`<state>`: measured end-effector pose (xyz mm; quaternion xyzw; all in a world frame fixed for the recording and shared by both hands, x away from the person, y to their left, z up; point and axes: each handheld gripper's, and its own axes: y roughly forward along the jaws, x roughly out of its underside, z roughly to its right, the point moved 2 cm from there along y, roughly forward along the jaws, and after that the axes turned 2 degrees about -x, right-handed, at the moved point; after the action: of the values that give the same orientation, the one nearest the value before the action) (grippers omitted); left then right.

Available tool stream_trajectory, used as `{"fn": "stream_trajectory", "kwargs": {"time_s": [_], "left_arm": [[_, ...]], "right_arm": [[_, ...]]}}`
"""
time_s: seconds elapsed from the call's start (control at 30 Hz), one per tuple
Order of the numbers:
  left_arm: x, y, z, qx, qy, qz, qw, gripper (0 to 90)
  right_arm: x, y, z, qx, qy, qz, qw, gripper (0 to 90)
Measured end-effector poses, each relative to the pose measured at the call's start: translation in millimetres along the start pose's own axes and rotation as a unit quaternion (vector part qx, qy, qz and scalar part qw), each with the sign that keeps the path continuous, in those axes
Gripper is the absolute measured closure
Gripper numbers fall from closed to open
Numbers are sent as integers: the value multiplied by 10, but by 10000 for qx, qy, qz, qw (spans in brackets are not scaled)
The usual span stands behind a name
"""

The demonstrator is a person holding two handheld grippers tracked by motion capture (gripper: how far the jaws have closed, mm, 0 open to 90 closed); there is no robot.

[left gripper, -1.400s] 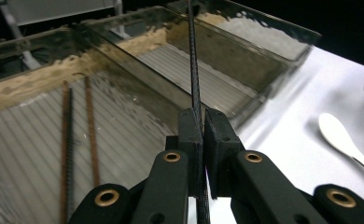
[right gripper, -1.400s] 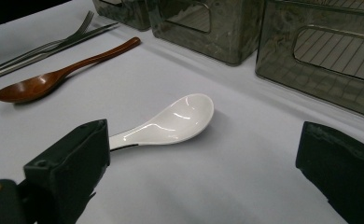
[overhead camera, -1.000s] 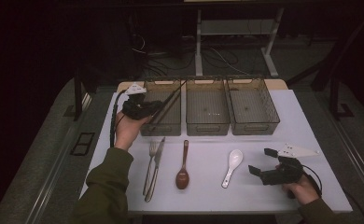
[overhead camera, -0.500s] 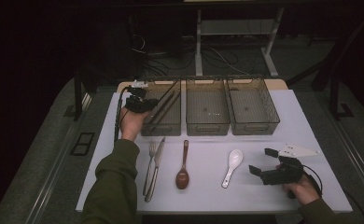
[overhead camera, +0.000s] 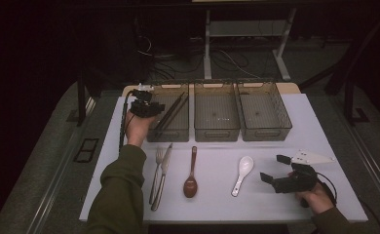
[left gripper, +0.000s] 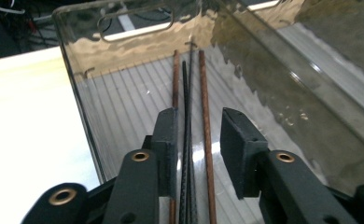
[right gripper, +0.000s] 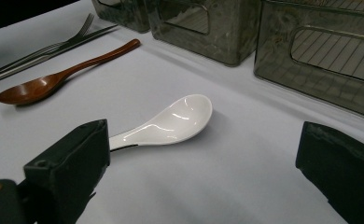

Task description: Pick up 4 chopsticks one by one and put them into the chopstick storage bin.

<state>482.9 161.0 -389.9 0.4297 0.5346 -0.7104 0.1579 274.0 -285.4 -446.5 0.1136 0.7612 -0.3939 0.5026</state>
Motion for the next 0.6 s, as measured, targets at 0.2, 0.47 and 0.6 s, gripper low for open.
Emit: {"fn": "stream_trajectory", "kwargs": {"time_s": [0.2, 0.47, 0.6], "left_arm": [[-36, -75, 58, 148, 119, 167, 9997, 599], [-62, -228, 172, 330, 293, 321, 9985, 485], [-36, -315, 229, 478, 387, 382, 9974, 443]], "right_arm": [[0, -1, -1, 5, 8, 3, 10000, 26], [2, -1, -1, 2, -9, -16, 10000, 26], [2, 0, -4, 10, -7, -6, 10000, 26]]}}
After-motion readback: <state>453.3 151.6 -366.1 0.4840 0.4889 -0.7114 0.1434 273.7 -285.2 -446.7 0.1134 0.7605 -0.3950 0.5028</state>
